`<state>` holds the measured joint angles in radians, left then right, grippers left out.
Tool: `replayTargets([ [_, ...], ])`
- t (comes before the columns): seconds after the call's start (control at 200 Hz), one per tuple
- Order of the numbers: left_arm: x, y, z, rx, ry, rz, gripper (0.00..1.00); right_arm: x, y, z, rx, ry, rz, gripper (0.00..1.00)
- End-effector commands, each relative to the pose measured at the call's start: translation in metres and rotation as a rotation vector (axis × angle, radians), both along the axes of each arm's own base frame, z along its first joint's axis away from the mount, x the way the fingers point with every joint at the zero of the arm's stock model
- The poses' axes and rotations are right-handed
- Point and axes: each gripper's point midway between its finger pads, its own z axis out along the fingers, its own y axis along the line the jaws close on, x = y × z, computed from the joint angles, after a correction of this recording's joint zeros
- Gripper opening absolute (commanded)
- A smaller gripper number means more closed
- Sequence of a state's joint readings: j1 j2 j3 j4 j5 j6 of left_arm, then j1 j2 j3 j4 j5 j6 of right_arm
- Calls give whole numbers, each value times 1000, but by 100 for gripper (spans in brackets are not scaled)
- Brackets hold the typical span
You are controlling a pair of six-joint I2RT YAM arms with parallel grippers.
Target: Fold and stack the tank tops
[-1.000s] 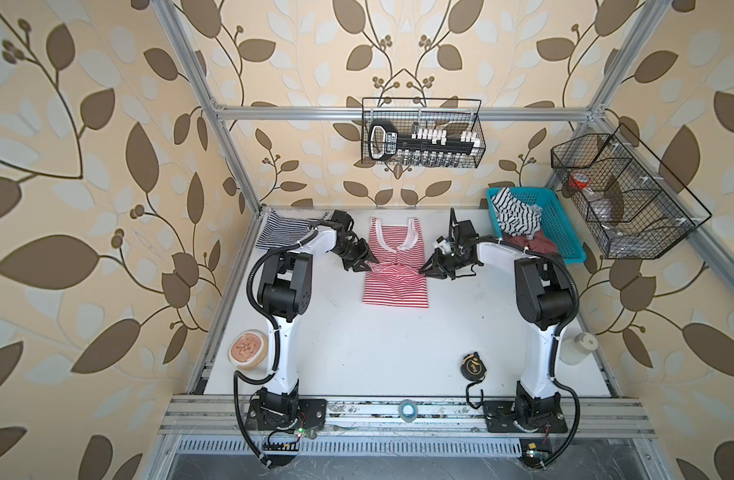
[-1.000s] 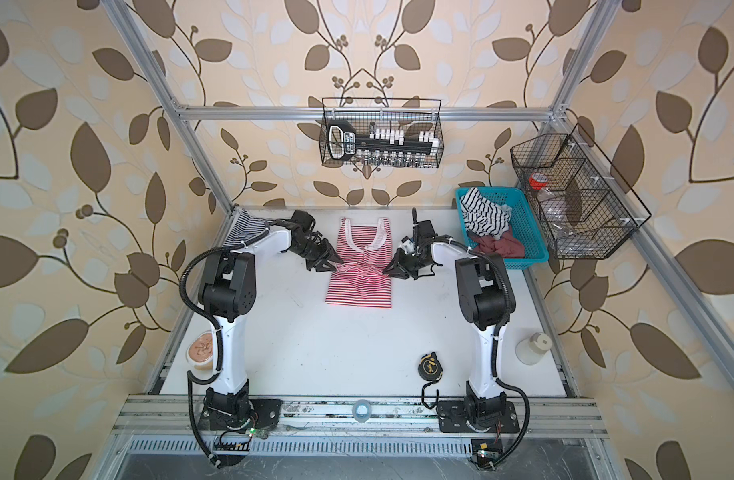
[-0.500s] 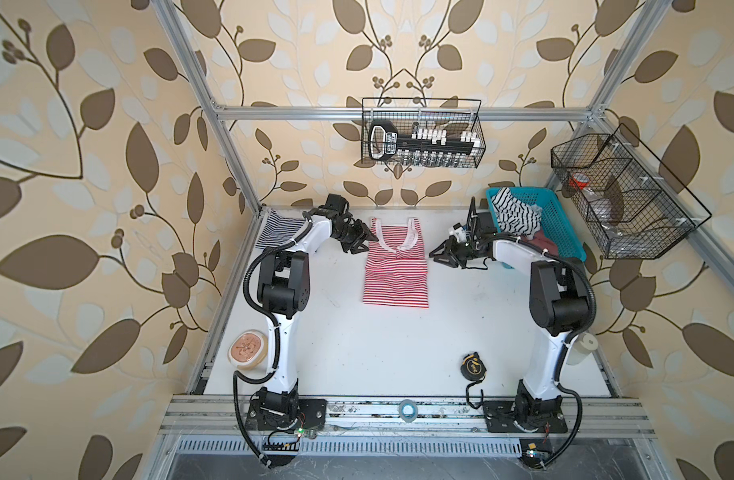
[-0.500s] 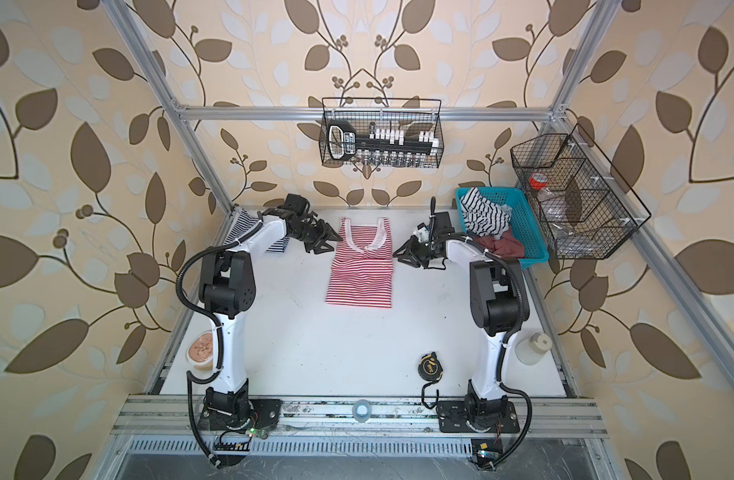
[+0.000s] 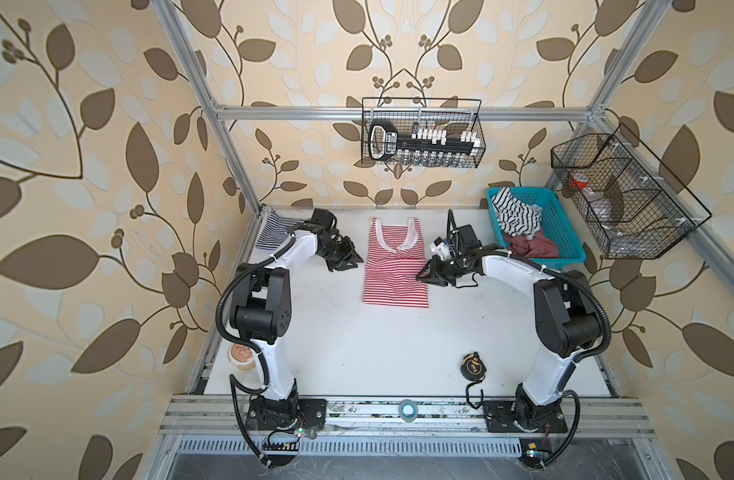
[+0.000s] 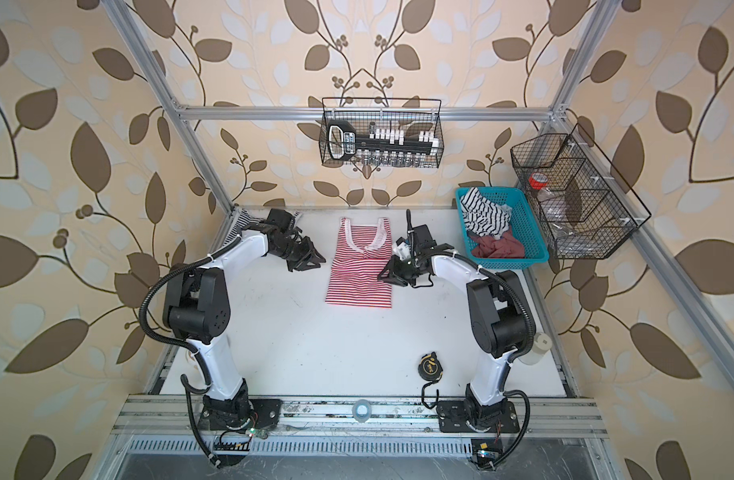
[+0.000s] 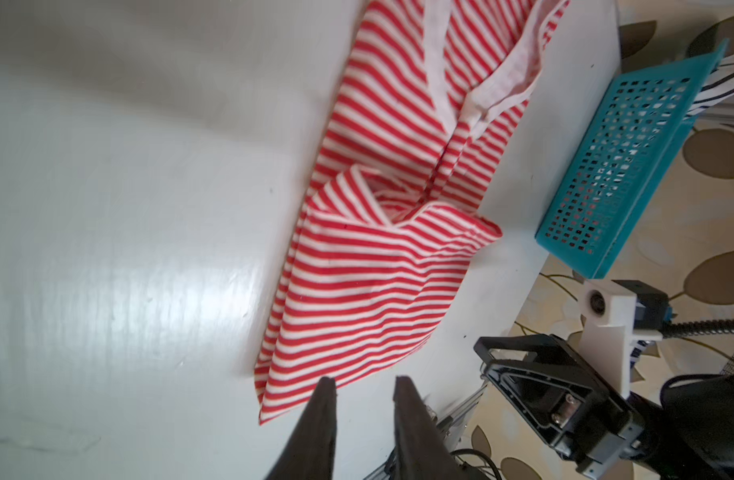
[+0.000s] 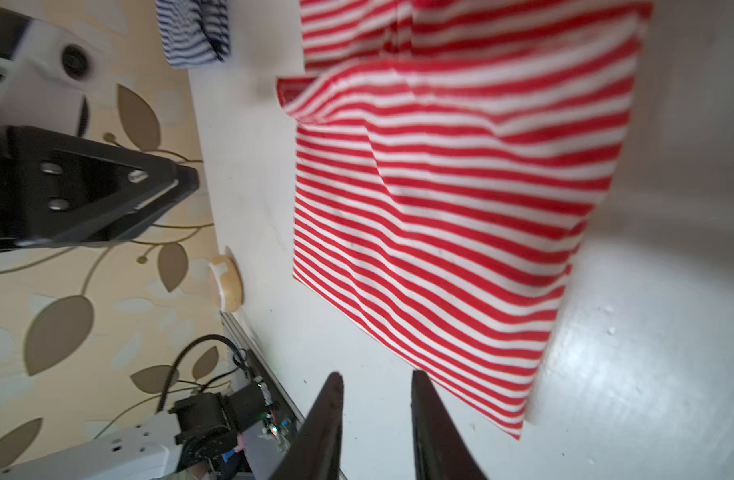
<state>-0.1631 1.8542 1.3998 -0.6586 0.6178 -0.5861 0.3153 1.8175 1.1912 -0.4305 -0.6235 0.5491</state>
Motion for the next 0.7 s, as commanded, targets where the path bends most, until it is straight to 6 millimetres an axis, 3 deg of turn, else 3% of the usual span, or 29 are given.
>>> replayTargets([
  [0.0,-31,-1,-4,26,10,-40,40,-22,-22,-17,-121,17,-11,32],
  [0.12,-50,-7,-21,22,47,-51,47,-41,-32,-30,-164,41,-20,36],
  [0.25,-56,-13,-35,10,65,-43,51,-53,-35,-40,-175,62,-16,39],
  [0.695,-59,-18,-69,-8,133,-28,53,-48,-25,-62,-110,102,-31,44],
])
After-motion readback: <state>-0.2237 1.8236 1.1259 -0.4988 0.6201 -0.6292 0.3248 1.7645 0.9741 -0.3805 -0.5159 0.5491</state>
